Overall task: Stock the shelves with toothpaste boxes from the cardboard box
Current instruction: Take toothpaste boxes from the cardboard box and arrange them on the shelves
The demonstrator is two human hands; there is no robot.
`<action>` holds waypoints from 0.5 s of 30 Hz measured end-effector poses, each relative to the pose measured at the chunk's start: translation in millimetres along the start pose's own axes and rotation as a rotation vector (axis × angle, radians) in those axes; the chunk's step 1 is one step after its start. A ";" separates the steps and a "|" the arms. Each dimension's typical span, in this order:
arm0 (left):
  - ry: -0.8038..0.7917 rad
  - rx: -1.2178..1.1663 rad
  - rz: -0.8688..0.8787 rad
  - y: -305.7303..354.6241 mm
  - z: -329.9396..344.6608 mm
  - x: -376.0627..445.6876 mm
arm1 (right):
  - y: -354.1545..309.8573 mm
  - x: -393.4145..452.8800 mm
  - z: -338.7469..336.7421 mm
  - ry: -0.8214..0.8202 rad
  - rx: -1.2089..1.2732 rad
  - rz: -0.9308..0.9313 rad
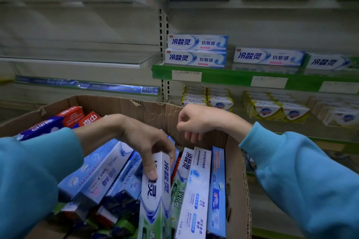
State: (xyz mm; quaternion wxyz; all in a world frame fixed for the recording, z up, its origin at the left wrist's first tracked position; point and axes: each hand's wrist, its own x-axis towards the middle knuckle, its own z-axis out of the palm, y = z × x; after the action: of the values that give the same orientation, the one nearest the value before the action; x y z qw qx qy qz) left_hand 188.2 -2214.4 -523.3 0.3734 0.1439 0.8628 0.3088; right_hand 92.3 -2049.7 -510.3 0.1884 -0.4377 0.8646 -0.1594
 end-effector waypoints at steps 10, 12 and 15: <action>0.571 -0.519 0.373 10.1 -58.1 -68.7 | 9.5 -36.1 -61.5 0.196 0.396 -0.118; 0.788 -0.593 0.456 21.8 -68.2 -63.2 | 17.1 -52.0 -82.1 0.313 0.434 -0.098; 1.063 -0.685 0.547 49.6 -80.5 -45.2 | 33.7 -78.9 -108.3 0.526 0.375 -0.045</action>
State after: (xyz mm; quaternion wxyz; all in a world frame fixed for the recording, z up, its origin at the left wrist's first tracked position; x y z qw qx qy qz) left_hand 160.8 -2232.2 -423.7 -0.1674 0.0594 0.7152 0.6760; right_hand 61.5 -1954.1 -415.3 0.0323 -0.3582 0.8293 -0.4277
